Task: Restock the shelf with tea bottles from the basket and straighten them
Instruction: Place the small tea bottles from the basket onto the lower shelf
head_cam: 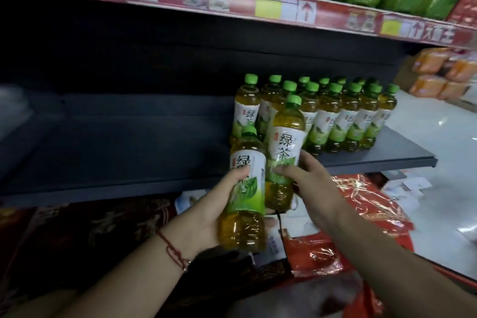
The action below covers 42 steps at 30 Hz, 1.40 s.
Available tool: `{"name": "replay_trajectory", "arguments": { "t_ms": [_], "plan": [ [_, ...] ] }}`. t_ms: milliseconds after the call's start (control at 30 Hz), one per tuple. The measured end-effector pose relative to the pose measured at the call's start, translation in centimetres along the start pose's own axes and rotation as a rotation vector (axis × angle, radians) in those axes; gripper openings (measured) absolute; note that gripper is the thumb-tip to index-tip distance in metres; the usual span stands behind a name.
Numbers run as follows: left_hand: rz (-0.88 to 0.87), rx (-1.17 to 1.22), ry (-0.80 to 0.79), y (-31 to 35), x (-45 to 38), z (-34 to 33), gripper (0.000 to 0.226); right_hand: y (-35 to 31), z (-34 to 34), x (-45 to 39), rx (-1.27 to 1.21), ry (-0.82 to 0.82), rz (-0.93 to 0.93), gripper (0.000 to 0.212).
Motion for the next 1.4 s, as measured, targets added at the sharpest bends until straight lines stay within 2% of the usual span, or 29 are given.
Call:
{"name": "replay_trajectory", "arguments": {
  "t_ms": [100,200,300,367,433,567,633,767,900,1033,1133,1267,1400],
  "plan": [
    [0.08,-0.008,-0.036,0.1,-0.5,2.0,0.043,1.2,-0.7,-1.0,-0.181,-0.036,-0.184,0.024],
    [0.077,-0.013,0.025,1.1,-1.0,3.9,0.05,2.2,-1.7,-1.7,-0.356,-0.082,-0.34,0.039],
    [0.041,0.018,0.052,2.1,-1.0,4.8,0.06,2.8,-2.8,-2.1,-0.308,-0.088,-0.379,0.046],
    [-0.027,-0.001,0.062,2.8,-0.8,5.0,0.057,3.0,-3.3,-2.7,-0.231,-0.053,-0.285,0.04],
    [-0.093,-0.033,0.06,3.6,-0.8,5.0,0.052,2.6,-3.6,-3.6,-0.076,-0.035,-0.1,0.039],
    [-0.18,-0.077,0.141,4.8,-1.3,5.7,0.051,1.4,-4.7,-5.0,0.142,-0.046,0.154,0.07],
    [-0.219,-0.111,0.193,5.3,-1.7,6.0,0.055,1.1,-5.3,-5.9,0.192,-0.009,0.225,0.075],
    [-0.242,-0.103,0.271,5.9,-2.0,6.6,0.051,0.7,-6.3,-7.7,0.266,0.029,0.382,0.057],
    [-0.247,-0.14,0.295,5.8,-2.6,8.2,0.072,0.9,-7.1,-9.3,0.372,0.076,0.527,0.037],
    [-0.242,-0.134,0.302,6.0,-3.1,9.2,0.07,1.4,-7.4,-10.3,0.445,0.152,0.596,0.042],
    [-0.251,-0.146,0.319,6.2,-3.5,9.7,0.07,1.8,-7.3,-10.5,0.465,0.201,0.645,0.054],
    [-0.266,-0.16,0.308,6.5,-3.4,9.7,0.06,2.3,-6.9,-11.2,0.468,0.211,0.632,0.076],
    [-0.271,-0.155,0.294,6.6,-3.2,9.6,0.055,1.9,-6.5,-9.7,0.442,0.247,0.66,0.081]
  ]
}}
Point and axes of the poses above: each hand's wrist, its own x-axis away from the middle knuckle, its own z-axis out of the back of the hand, y = z × x, the point moved 5 cm from there along -x, towards the middle knuckle, and after that the axes turned 12 degrees about y, right-handed, at the moved point
